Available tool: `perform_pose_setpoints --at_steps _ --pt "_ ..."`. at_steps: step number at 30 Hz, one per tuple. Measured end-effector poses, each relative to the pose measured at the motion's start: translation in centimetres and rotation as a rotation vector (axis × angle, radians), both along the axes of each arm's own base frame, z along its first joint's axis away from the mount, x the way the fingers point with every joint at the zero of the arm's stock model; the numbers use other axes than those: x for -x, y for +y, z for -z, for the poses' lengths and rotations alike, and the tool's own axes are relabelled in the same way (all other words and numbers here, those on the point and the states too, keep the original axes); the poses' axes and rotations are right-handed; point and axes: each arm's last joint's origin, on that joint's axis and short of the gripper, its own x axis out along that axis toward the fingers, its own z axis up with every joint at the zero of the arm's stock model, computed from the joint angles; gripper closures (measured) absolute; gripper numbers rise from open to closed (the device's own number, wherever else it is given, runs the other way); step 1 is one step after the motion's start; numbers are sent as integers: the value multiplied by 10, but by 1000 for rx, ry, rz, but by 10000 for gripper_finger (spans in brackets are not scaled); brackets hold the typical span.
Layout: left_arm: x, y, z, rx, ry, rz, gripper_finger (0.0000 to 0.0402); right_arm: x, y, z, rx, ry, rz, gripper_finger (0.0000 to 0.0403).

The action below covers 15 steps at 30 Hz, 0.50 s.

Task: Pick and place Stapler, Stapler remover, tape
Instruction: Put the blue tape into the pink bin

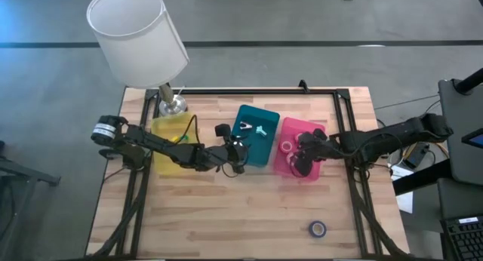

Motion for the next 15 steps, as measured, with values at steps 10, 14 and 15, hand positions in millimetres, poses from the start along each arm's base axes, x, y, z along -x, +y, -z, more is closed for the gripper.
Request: perform_pose_setpoints --at_steps 10,14,15 --pt "1 0 3 34 12 -11 248 -2 4 -10 -48 -60 -40 268" --pt "1 0 3 35 11 -12 248 -12 14 -19 -62 -89 -70 268" --pt "1 0 3 35 11 -12 248 -16 17 -22 -63 -98 -86 268"
